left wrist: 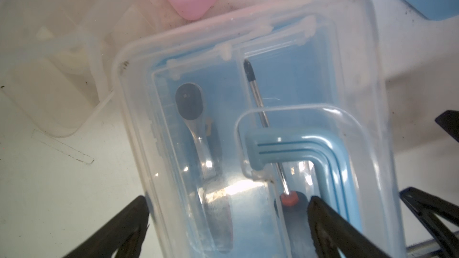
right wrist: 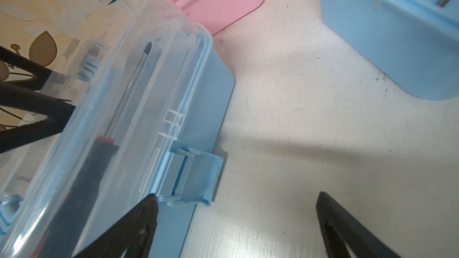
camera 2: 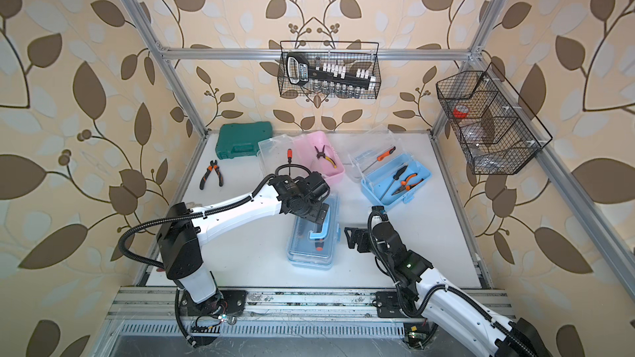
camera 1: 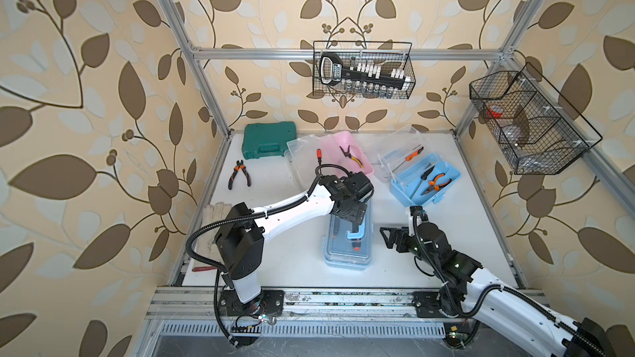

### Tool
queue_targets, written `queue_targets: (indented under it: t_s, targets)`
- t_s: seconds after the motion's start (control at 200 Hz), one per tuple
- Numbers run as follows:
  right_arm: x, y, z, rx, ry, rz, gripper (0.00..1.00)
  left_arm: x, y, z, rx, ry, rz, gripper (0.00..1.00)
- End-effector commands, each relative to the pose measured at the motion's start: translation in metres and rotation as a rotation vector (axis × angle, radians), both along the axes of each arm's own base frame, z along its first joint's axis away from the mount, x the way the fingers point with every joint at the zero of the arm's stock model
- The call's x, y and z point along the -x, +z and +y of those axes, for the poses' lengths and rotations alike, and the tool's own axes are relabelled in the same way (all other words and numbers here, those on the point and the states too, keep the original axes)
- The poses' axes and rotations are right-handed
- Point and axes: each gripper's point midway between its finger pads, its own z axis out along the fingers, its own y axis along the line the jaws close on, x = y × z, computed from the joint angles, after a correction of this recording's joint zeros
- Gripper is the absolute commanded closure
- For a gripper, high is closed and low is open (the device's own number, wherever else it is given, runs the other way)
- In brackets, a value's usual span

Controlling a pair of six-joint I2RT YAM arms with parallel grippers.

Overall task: Close toolboxes
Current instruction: Fasten the toolbox latch on the toolbox.

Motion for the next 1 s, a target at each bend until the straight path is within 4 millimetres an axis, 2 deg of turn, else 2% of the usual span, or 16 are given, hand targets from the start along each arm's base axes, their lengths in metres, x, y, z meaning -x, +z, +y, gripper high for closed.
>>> queue_targets:
  t_s: [0.0, 0.12, 0.215, 0.355, 0.46, 0.545, 0.715, 0.995]
  targets:
    - [0.001, -0.014, -0.006, -0.01, -0.087, 0.034, 0.03, 0.011, 0.009, 0.001, 0.016, -0.041, -0.005, 0.01]
    - [0.014, -0.036, 0.0, -0.006, -0.102, 0.095, 0.03, 0.014, 0.001, 0.003, 0.009, -0.05, 0.006, 0.01]
    - [0.02, -0.042, 0.006, 0.022, -0.096, 0.098, 0.04, 0.015, -0.003, 0.005, 0.008, -0.053, 0.008, 0.01]
    - [0.022, -0.044, 0.018, 0.058, -0.064, 0.08, 0.03, 0.017, -0.006, 0.007, 0.011, -0.057, 0.008, 0.01]
    - [0.018, -0.038, 0.035, 0.044, -0.012, 0.044, 0.03, 0.017, -0.008, 0.008, 0.009, -0.054, 0.005, 0.01]
    - [0.011, -0.035, 0.04, 0.076, -0.012, 0.026, 0.03, 0.017, -0.012, 0.01, 0.004, -0.049, 0.009, 0.01]
    - [-0.004, -0.032, 0.036, 0.13, -0.078, -0.016, 0.03, 0.016, -0.014, 0.013, -0.007, -0.04, 0.011, 0.01]
    - [-0.017, -0.023, 0.014, 0.184, -0.21, -0.087, 0.02, 0.013, -0.019, 0.016, -0.022, -0.024, 0.021, 0.01]
